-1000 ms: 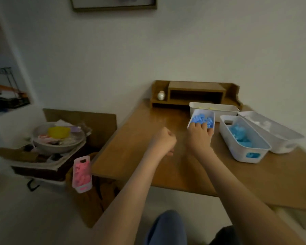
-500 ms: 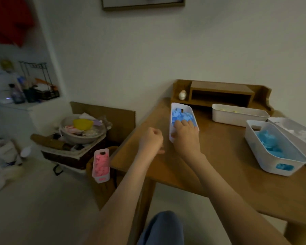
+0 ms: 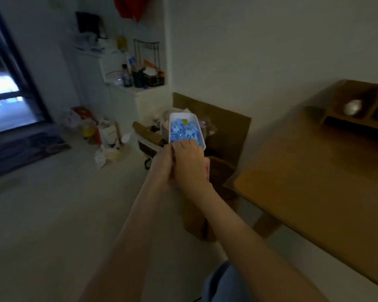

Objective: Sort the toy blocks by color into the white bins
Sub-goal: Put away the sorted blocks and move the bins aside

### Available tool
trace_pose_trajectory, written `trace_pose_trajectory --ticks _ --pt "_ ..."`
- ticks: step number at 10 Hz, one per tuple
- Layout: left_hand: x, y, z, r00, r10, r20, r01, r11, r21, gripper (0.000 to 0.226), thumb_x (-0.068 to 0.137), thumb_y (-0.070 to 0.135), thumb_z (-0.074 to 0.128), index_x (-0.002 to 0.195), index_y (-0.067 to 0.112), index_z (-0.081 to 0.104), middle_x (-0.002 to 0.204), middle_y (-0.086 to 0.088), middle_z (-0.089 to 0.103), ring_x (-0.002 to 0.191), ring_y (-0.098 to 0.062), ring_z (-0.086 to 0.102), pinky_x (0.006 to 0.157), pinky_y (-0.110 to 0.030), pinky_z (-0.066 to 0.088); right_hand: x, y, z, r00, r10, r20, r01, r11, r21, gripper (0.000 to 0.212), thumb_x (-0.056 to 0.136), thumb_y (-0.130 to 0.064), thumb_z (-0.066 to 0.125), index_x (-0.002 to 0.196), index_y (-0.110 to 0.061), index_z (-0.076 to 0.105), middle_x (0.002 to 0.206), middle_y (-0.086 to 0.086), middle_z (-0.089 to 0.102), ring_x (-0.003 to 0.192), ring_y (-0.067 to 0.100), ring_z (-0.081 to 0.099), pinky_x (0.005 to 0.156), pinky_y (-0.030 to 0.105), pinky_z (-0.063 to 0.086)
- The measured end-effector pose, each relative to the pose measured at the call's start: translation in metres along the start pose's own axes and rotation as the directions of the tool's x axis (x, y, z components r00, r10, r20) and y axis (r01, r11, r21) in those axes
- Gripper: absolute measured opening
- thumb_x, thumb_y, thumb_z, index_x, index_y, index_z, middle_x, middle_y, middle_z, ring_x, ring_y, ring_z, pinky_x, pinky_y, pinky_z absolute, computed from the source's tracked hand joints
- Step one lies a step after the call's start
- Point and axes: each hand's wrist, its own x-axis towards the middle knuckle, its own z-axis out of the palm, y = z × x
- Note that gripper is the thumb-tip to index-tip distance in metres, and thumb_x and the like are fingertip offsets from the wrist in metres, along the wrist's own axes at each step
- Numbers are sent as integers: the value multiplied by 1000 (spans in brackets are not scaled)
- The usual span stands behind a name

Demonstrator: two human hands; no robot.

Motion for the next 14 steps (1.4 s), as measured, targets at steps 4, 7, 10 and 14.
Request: trace_pose_trajectory --ticks 4,7,10,14 --pt "85 -99 85 900 -78 429 427 361 -829 45 99 32 44 124 -4 52 113 -14 65 90 -20 69 62 -24 54 -7 58 157 846 495 198 -532 752 389 76 87 -60 40 148 -22 16 149 8 30 136 23 30 108 42 30" --pt "93 -47 173 749 53 661 570 456 -683 44 94 34 53 136 25 44 136 -11 51 110 -25 60 91 -45 52 -12 167 184 269 696 666 -755 -276 594 40 92 -18 47 131 -26 43 118 4 59 100 24 63 82 48 56" --pt "85 -56 277 757 324 567 -326 940 -101 53 86 55 44 128 22 49 128 -3 52 120 -24 48 102 -43 38 -45 240 195 104 877 469 -679 -282 678 35 95 -11 41 127 -23 47 114 2 56 95 21 60 75 45 58" --pt "98 -78 271 800 255 543 -272 961 -50 32 96 24 42 118 9 59 113 -14 63 106 -32 57 94 -39 44 -77 224 230 90 763 641 -816 -312 486 35 97 -15 45 131 -22 44 117 3 54 104 23 57 75 34 57"
